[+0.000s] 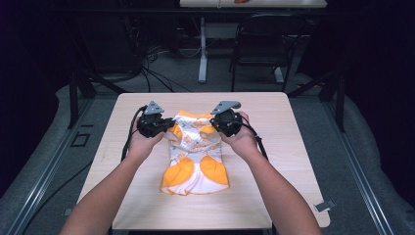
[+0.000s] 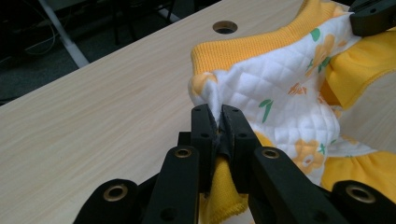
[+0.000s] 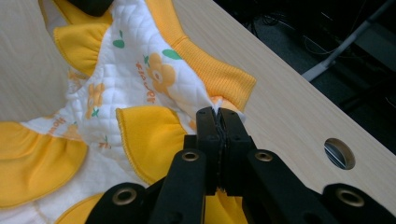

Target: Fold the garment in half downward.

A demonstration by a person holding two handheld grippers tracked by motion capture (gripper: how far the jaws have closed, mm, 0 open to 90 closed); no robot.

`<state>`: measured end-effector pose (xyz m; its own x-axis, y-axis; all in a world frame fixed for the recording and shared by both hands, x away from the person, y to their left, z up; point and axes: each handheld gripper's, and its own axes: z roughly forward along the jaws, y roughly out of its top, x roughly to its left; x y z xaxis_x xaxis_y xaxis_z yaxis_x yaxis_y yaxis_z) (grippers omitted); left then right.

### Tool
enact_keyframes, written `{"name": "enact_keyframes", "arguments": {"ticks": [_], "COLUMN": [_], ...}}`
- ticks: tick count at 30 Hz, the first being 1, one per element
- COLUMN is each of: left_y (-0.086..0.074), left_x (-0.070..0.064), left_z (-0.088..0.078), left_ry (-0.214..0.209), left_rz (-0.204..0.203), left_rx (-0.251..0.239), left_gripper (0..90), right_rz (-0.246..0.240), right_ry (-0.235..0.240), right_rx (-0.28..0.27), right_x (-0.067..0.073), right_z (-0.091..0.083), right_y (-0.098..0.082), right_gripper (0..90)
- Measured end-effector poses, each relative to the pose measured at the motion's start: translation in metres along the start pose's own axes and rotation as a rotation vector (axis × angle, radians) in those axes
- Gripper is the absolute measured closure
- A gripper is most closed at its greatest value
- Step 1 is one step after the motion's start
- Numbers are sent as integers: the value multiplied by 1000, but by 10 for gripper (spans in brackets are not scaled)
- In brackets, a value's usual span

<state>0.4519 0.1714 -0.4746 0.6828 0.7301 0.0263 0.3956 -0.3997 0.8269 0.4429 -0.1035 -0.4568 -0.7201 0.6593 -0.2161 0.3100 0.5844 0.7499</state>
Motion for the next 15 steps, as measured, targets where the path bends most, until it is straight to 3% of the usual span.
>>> {"name": "enact_keyframes", "arguments": {"ticks": [15], "left_y": [-28], "left_x": [-24], "left_z": [-14], "left_ry": [-19], "left_rz": [51], "left_rx": [17], "left_gripper": [842], "right_rz": [-52], "right_ry": [36], "right_rx": [18], "right_x": [26], "right_z": [-11], "right_y": [-20], "right_gripper": [878]}}
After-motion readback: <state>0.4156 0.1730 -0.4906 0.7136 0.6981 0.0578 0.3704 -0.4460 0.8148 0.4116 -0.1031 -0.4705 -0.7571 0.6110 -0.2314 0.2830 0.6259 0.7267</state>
